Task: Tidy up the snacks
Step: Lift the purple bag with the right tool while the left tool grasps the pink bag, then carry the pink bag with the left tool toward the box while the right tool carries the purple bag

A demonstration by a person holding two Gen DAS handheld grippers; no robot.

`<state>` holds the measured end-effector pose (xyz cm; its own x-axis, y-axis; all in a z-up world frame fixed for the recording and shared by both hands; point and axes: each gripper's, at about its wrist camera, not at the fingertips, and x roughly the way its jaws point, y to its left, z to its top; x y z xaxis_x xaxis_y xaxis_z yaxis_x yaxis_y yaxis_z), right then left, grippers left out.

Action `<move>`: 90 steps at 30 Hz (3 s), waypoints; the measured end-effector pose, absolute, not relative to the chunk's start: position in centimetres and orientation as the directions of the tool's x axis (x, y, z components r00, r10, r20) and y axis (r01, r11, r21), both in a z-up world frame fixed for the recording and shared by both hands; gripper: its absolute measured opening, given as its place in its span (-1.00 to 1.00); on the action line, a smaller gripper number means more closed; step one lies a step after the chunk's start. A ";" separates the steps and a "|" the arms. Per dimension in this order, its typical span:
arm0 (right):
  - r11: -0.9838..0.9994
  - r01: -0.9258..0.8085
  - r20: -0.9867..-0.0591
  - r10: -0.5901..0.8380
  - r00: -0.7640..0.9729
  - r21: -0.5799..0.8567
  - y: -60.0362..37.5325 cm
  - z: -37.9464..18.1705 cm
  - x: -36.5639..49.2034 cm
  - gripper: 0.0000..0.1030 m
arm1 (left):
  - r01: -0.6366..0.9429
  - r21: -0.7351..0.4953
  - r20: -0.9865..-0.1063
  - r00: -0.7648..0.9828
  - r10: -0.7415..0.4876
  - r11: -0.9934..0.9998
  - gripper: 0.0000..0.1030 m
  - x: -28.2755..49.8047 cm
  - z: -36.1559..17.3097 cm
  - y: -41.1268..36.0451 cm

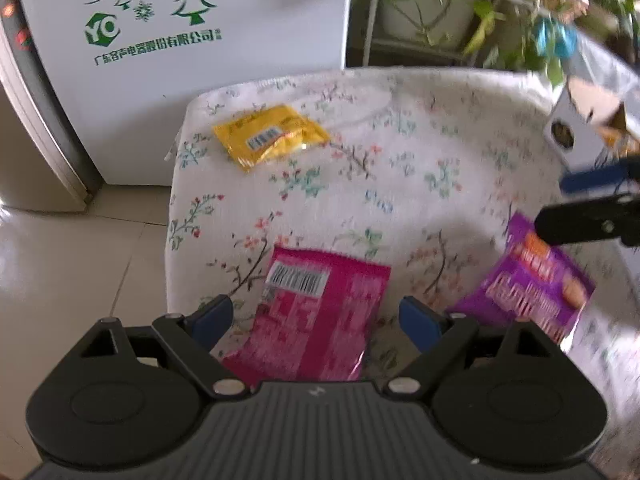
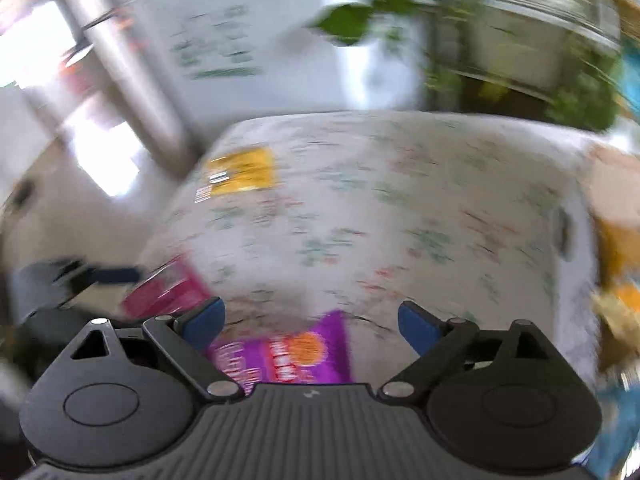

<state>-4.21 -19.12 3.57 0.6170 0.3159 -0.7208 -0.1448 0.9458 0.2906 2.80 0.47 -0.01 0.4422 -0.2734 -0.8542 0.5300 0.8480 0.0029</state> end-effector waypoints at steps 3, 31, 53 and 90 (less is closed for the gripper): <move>0.920 -0.331 -0.730 0.373 0.573 0.210 -18.1 3.3 -4.4 0.88 | 0.539 0.020 -0.864 0.434 -0.257 0.842 0.76 2.7 -0.4 0.6; 0.637 -0.767 -0.804 0.416 0.424 -0.076 -13.9 2.3 -6.1 0.91 | 0.565 0.002 -0.861 0.420 -0.286 0.825 0.99 3.1 -0.9 -0.2; 0.739 -0.673 -0.853 0.343 0.394 -0.014 -13.3 -0.2 -6.3 0.77 | 0.613 -0.006 -0.834 0.433 -0.343 0.790 0.99 3.1 -1.2 0.3; 0.983 -0.134 -0.713 0.186 0.676 0.129 -17.1 5.8 -11.8 0.44 | 0.432 -0.109 -0.696 0.610 -0.379 0.895 -0.03 -4.1 4.2 1.6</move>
